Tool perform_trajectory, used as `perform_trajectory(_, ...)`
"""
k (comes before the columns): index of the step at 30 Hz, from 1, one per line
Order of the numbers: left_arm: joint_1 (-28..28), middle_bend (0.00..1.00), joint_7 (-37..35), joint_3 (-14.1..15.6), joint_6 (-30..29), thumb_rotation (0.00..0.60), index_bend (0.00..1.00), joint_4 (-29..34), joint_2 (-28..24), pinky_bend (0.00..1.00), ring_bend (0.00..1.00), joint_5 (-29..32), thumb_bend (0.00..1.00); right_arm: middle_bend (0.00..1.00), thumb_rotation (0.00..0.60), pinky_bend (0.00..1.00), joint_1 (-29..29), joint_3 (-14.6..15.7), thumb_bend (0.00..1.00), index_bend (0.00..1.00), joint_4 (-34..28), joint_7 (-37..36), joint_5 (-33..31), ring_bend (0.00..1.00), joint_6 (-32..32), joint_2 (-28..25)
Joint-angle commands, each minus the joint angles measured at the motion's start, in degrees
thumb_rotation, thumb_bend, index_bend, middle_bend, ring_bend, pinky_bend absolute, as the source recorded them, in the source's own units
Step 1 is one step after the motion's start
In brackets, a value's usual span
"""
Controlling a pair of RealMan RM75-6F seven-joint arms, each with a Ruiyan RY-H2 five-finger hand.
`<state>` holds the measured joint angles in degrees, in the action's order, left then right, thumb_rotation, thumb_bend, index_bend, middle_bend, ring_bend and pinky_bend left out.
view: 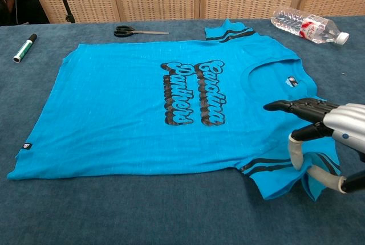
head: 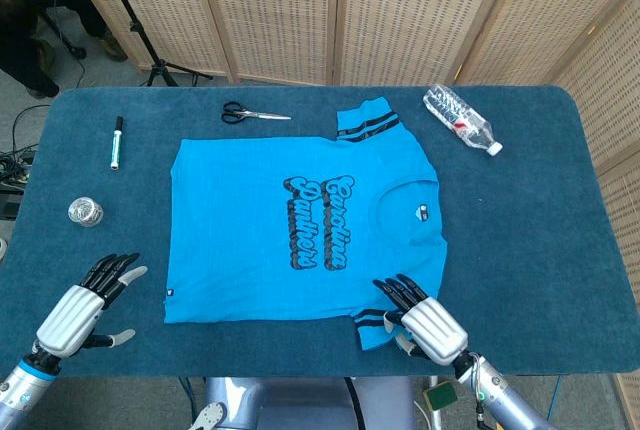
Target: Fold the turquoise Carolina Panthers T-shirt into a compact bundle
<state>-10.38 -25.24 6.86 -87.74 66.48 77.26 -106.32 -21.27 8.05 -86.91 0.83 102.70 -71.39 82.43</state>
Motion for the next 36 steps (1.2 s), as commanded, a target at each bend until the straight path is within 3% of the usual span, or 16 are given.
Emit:
perform_trajectory(1,-0.02,0.0,-0.95,0.79,-0.19,0.6,0.0,-1.31,1.05,0.0,0.0,0.01,0.0,0.04,0.6,0.0,0.56,0.74,0.57,0.63,1.16,-1.75,1.17,0.0,-1.59,-0.25)
perform_trajectory(23,-0.58,0.0,0.6,2.54,2.88,0.6,0.01,-2.73,5.08,0.0,0.0,2.62,0.06,0.04,0.6,0.0,0.68,0.95,0.57,0.63,4.8,-5.89,2.29,0.0,-3.97,-0.02)
perform_trajectory(36,-1.61,0.0,1.3,2.87,5.09,0.6,0.1,-2.64,6.19,0.0,0.0,3.65,0.08,0.04,0.6,0.0,0.64,0.78,0.57,0.63,4.96,-5.29,2.18,0.0,-3.95,0.26)
